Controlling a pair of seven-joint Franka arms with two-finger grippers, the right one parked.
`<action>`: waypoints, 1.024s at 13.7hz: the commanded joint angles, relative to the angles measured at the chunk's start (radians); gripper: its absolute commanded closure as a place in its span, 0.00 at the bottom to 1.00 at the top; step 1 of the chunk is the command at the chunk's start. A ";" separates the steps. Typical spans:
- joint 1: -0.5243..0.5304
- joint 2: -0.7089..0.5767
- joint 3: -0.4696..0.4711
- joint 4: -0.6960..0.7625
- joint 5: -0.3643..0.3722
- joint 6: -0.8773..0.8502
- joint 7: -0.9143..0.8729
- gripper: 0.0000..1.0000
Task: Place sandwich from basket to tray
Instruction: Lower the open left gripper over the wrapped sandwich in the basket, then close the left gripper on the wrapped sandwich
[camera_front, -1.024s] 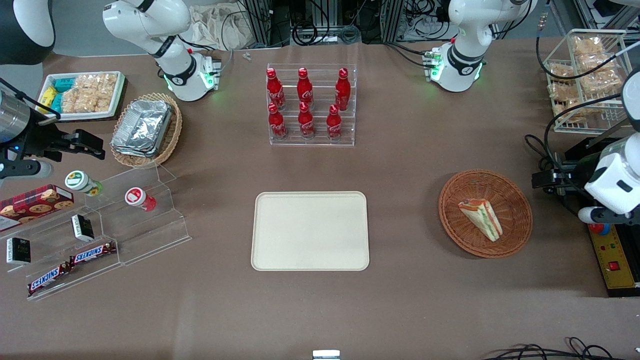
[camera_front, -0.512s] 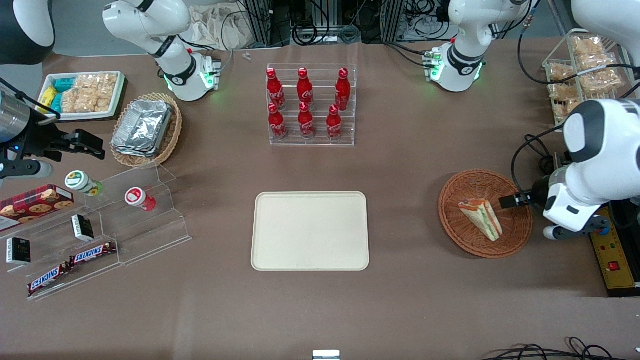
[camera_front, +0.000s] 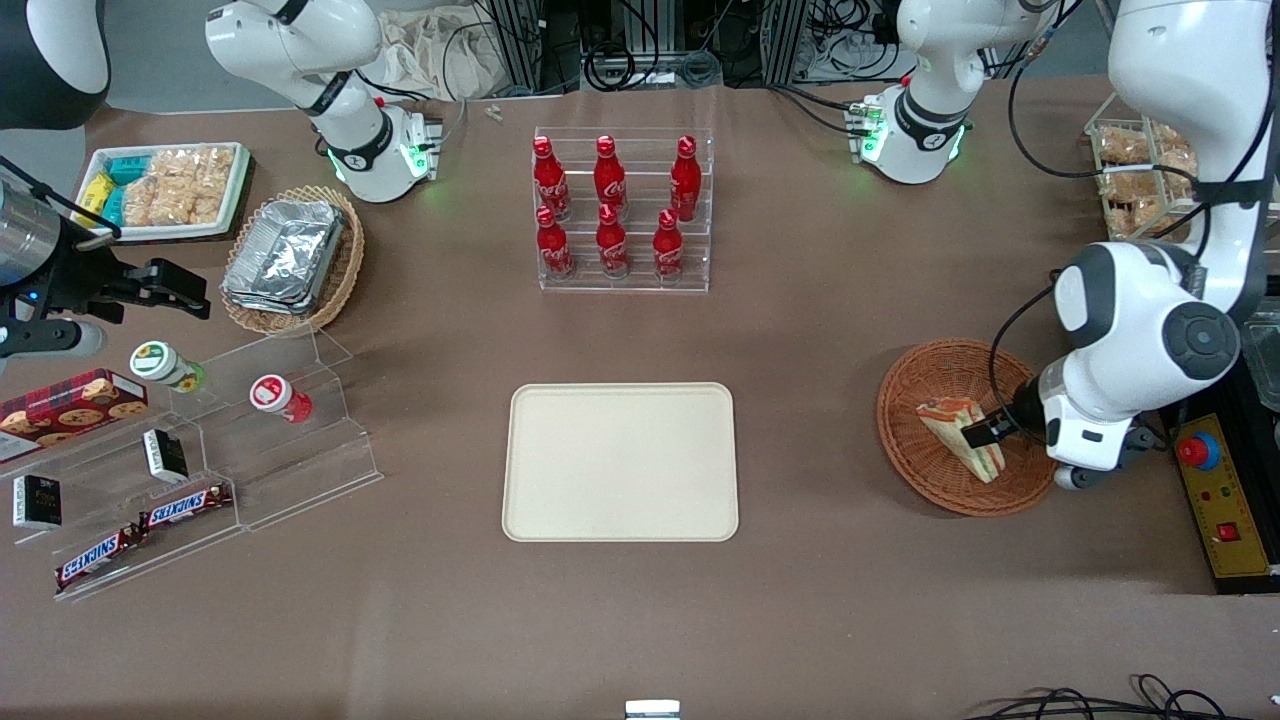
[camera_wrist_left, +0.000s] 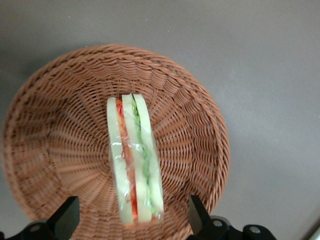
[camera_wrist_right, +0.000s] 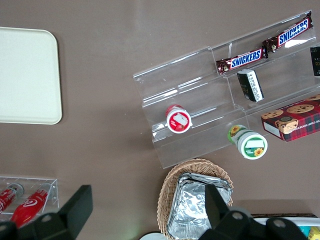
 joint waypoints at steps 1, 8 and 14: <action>0.005 -0.006 -0.001 -0.088 -0.005 0.114 -0.028 0.02; 0.006 0.049 0.001 -0.094 -0.002 0.153 -0.027 0.27; 0.000 -0.041 -0.004 -0.004 0.006 -0.119 -0.025 1.00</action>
